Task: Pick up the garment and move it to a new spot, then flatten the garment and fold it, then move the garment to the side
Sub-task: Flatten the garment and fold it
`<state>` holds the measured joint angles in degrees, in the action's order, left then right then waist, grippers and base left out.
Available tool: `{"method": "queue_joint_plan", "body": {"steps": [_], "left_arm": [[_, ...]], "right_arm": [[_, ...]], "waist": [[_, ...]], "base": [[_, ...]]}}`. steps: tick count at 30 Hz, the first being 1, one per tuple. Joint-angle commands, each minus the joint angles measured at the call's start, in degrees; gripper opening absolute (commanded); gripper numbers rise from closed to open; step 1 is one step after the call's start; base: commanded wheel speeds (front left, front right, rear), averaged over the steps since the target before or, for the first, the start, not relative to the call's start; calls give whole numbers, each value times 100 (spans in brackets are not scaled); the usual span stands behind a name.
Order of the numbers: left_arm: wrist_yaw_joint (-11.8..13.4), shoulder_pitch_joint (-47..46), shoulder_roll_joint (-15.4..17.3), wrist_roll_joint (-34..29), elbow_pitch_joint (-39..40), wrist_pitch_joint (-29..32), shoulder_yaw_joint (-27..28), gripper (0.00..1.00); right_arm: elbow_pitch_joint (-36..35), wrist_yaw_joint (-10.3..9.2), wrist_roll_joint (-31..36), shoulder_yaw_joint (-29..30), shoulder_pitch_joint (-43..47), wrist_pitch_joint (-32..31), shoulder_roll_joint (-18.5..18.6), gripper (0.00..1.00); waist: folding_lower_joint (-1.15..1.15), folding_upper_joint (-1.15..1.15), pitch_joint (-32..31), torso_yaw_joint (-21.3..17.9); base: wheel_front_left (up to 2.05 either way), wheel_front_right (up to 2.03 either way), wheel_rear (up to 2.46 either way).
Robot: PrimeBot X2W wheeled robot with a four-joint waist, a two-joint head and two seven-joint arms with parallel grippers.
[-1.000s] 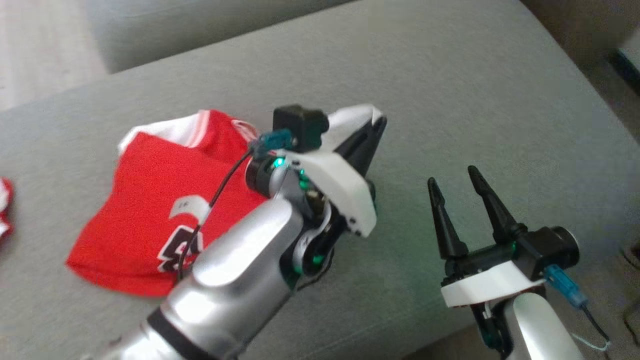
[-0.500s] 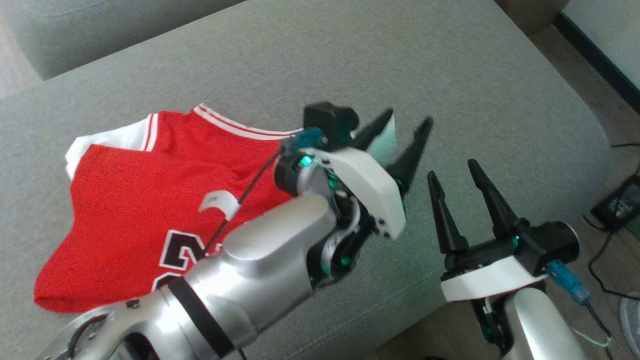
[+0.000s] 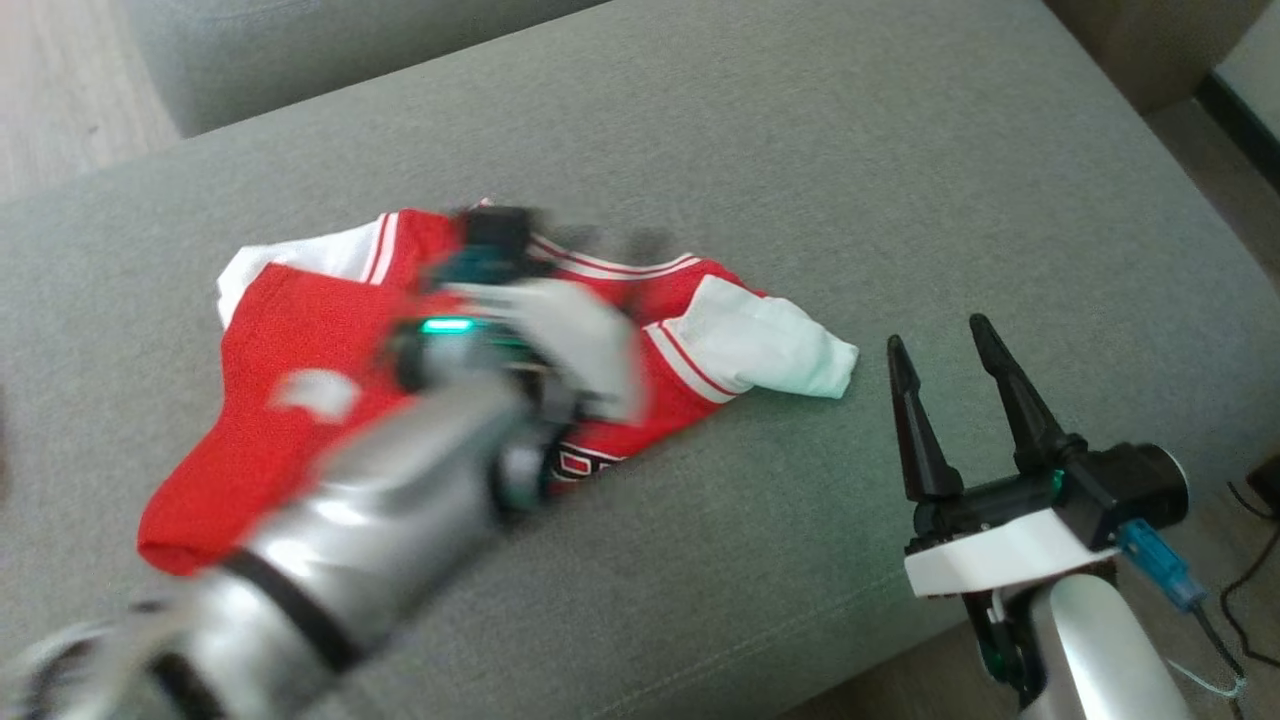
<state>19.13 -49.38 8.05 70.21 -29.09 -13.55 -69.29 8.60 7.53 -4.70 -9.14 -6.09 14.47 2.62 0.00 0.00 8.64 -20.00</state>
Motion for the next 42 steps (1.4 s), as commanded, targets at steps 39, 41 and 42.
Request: {"method": "queue_joint_plan", "body": {"steps": [39, 41, 42], "left_arm": [[-695, -1273, 1156, -93, -2955, 1190, 165, 100], [-687, -1269, 1164, -120, -3010, 1156, 145, 100], [-678, -1271, 1168, -125, -3034, 1133, 147, 100]], "right_arm": [[-288, -4, 241, -48, -46, 52, 26, 100], [-284, -4, 243, -40, -36, 52, 26, 100], [-283, -4, 246, -34, -31, 52, 26, 100]], "waist": [[0, 0, 782, 514], [0, 0, 772, 528], [0, 0, 764, 536]], "base": [[0, 0, 0], [0, 0, 0], [0, 0, 0]]}}
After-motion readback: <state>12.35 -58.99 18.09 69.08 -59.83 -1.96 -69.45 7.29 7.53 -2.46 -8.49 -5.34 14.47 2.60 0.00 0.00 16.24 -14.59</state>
